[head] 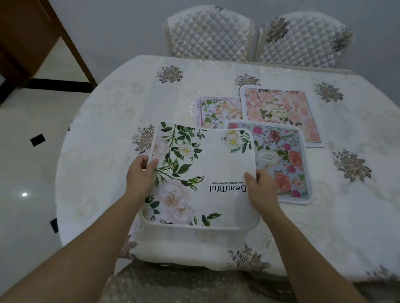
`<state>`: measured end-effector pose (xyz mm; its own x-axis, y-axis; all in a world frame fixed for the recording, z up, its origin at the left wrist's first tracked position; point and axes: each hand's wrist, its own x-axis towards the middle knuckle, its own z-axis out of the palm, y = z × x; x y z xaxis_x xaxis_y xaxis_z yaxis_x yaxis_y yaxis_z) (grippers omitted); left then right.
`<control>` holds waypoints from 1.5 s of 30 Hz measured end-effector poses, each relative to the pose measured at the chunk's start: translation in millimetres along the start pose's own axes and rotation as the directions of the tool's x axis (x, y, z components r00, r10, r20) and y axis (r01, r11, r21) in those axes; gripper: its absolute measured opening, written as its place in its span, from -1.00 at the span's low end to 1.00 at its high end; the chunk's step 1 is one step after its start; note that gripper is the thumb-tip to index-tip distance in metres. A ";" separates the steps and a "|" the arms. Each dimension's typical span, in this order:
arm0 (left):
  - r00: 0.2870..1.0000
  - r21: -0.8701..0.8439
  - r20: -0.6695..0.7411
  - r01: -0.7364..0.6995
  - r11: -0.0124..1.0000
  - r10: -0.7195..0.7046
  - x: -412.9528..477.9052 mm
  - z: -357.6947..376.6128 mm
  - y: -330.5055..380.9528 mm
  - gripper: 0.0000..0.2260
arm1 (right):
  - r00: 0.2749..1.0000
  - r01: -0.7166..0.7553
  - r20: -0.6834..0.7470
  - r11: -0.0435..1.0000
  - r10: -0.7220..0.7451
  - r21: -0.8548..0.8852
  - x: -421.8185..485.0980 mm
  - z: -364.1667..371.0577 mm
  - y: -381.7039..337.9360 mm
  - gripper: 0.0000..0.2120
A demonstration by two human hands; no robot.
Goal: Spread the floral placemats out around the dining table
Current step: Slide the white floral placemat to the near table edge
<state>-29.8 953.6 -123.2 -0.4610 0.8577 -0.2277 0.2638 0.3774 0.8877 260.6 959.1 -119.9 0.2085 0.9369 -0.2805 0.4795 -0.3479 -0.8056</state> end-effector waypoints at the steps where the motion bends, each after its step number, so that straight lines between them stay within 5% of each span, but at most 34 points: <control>1: 1.000 -0.002 0.017 -0.001 1.000 0.001 1.5 -5.4 -3.1 -0.80 | 1.000 -0.011 -0.010 1.000 0.010 -0.007 -6.8 6.6 0.2 -0.77; 15: 0.984 0.019 0.168 0.049 0.999 -0.051 16.0 -42.6 -61.0 -0.82 | 0.987 -0.156 -0.049 0.984 0.152 -0.081 -45.2 70.2 17.5 -0.82; 28: 0.981 0.280 0.150 0.075 0.957 -0.121 16.3 -50.2 -82.9 -0.83 | 0.979 -0.204 -0.064 0.952 0.195 -0.227 -43.9 79.0 32.6 -0.80; 42: 0.978 0.477 0.172 -0.185 0.859 0.115 6.3 -50.8 -86.0 -0.84 | 0.972 -0.233 -0.056 0.906 0.228 -0.353 -39.9 72.3 47.0 -0.66; 45: 0.966 0.594 0.189 -0.256 0.762 0.178 8.8 -52.9 -93.5 -0.73 | 0.969 -0.245 -0.131 0.787 0.207 -0.566 -43.9 72.3 41.9 -0.63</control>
<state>-103.3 907.4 -187.1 -0.2386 0.9613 -0.1377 0.8229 0.2754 0.4970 210.0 905.8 -179.1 0.4134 0.8317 -0.3705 0.8087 -0.5224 -0.2704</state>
